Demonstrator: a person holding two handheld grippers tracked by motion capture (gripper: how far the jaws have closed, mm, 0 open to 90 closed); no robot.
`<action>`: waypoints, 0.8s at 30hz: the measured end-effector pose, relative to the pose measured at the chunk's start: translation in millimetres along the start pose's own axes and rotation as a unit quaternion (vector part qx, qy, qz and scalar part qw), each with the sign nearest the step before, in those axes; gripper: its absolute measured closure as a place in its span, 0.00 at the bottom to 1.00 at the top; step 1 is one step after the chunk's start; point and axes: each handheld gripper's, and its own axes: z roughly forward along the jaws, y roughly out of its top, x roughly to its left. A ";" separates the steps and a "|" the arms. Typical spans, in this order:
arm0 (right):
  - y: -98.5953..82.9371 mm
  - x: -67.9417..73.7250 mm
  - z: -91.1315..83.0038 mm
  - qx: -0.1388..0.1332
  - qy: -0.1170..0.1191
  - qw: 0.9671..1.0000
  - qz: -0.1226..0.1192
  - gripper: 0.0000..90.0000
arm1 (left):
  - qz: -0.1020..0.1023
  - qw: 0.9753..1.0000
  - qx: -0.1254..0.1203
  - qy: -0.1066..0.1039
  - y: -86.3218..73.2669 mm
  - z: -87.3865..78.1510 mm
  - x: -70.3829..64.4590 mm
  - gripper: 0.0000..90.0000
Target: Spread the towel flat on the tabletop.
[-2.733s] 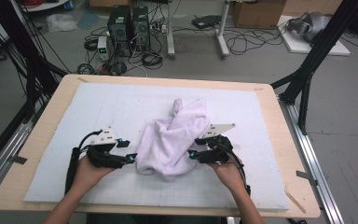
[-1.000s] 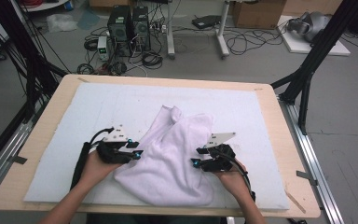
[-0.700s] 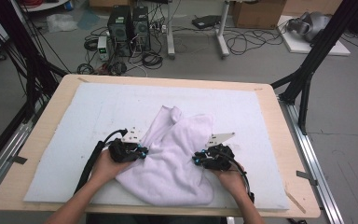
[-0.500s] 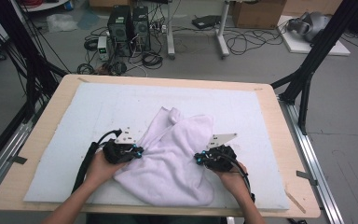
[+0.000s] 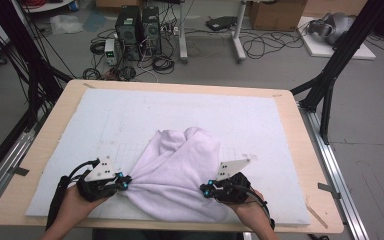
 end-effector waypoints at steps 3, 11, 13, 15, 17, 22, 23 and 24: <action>2.3 3.6 -7.8 -0.009 0.012 1.000 -0.006 0.87 | 0.007 1.000 -0.008 -0.006 3.4 -3.9 -0.2 0.86; 5.7 -39.4 -16.1 -0.038 -0.065 0.996 0.038 0.62 | -0.023 1.000 -0.013 0.005 26.3 29.1 36.1 0.73; 2.5 -49.9 -8.7 -0.029 -0.073 0.995 0.054 0.59 | -0.034 0.999 -0.011 0.001 29.2 43.3 43.5 0.74; -1.5 -57.6 -0.8 -0.020 -0.073 0.995 0.067 0.57 | -0.040 0.999 -0.011 0.000 30.9 53.7 48.4 0.76; -5.0 -61.1 5.4 -0.010 -0.072 0.995 0.074 0.57 | -0.049 0.999 -0.005 -0.004 31.9 61.6 50.8 0.75; -9.5 -62.1 17.5 0.005 -0.068 0.995 0.074 0.62 | -0.055 0.998 0.042 -0.010 28.8 77.9 50.3 0.67; -10.1 -62.0 19.3 0.004 -0.066 0.995 0.072 0.66 | -0.051 0.997 0.057 -0.014 28.0 81.8 48.9 0.68; -10.5 -62.1 20.0 0.003 -0.062 0.996 0.072 0.73 | -0.040 0.998 0.053 -0.008 28.0 82.5 46.5 0.71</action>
